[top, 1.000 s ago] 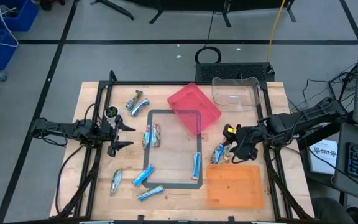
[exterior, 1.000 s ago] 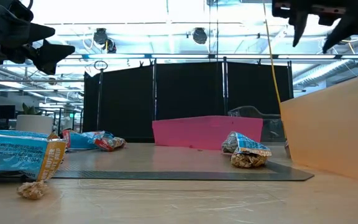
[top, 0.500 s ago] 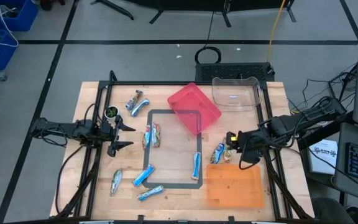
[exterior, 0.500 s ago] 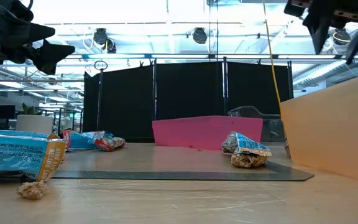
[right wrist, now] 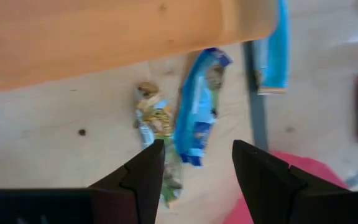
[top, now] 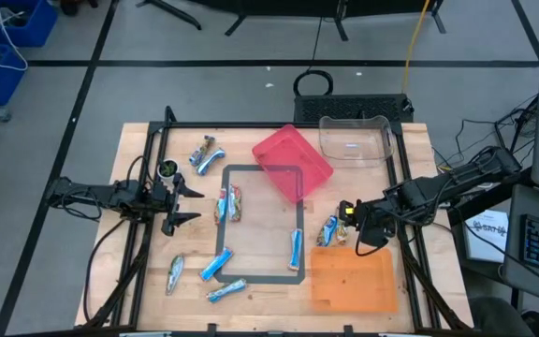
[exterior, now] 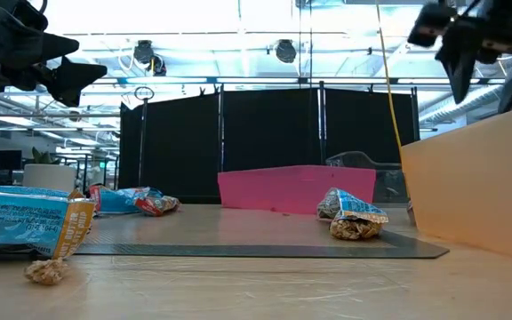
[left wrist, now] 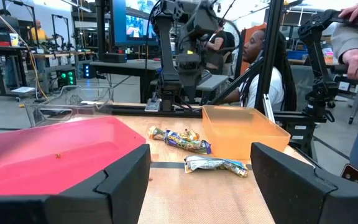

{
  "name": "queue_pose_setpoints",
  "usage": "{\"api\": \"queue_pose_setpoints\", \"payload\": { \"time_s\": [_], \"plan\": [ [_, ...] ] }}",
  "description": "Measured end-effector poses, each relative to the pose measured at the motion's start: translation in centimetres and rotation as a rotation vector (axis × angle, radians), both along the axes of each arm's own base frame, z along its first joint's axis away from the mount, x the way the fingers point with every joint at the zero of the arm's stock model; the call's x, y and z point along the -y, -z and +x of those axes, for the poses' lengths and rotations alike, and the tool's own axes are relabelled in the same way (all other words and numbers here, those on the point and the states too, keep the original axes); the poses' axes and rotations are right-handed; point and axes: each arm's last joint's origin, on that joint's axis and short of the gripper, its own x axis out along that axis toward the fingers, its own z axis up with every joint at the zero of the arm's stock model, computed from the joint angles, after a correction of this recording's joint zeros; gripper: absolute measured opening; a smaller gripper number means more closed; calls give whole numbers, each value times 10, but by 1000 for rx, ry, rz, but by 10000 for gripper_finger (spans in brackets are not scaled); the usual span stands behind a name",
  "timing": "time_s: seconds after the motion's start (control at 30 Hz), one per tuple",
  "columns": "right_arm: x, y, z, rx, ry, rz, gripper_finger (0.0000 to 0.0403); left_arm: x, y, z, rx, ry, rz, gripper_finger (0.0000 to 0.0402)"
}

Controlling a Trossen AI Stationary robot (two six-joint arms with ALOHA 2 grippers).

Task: Pick and place Granola Bars by type
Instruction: Put the yellow granola bar into the transparent bin

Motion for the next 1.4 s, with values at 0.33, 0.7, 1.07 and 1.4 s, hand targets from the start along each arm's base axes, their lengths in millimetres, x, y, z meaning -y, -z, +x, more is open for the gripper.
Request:
{"api": "queue_pose_setpoints", "payload": {
  "time_s": [0.33,0.7,1.07,1.4],
  "plan": [
    [-2,21,7,1,24,15,198,0,0,0,0,0,0,279],
    [-2,38,21,-52,7,31,251,0,0,0,0,0,0,284],
    [9,65,22,-110,-21,-15,251,0,0,0,0,0,0,278],
    [12,78,18,-126,-45,-16,251,0,0,0,0,0,0,286]
  ]
}}
